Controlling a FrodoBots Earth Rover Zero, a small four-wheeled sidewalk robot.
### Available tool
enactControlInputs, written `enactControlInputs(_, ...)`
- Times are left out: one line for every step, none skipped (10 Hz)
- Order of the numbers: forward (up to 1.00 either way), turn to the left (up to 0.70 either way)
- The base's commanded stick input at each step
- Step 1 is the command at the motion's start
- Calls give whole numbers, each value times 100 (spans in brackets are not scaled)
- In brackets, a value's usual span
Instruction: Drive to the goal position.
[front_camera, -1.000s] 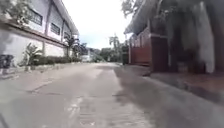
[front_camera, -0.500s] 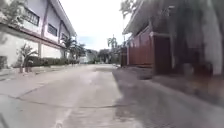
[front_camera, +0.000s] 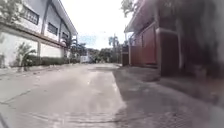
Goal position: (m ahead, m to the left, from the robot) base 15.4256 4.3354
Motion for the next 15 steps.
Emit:
enactControlInputs(70,0)
enactControlInputs(70,0)
enactControlInputs(70,0)
enactControlInputs(70,0)
enactControlInputs(70,0)
enactControlInputs(70,0)
enactControlInputs(70,0)
enactControlInputs(70,0)
enactControlInputs(70,0)
enactControlInputs(70,0)
enactControlInputs(70,0)
enactControlInputs(70,0)
enactControlInputs(70,0)
enactControlInputs(70,0)
enactControlInputs(70,0)
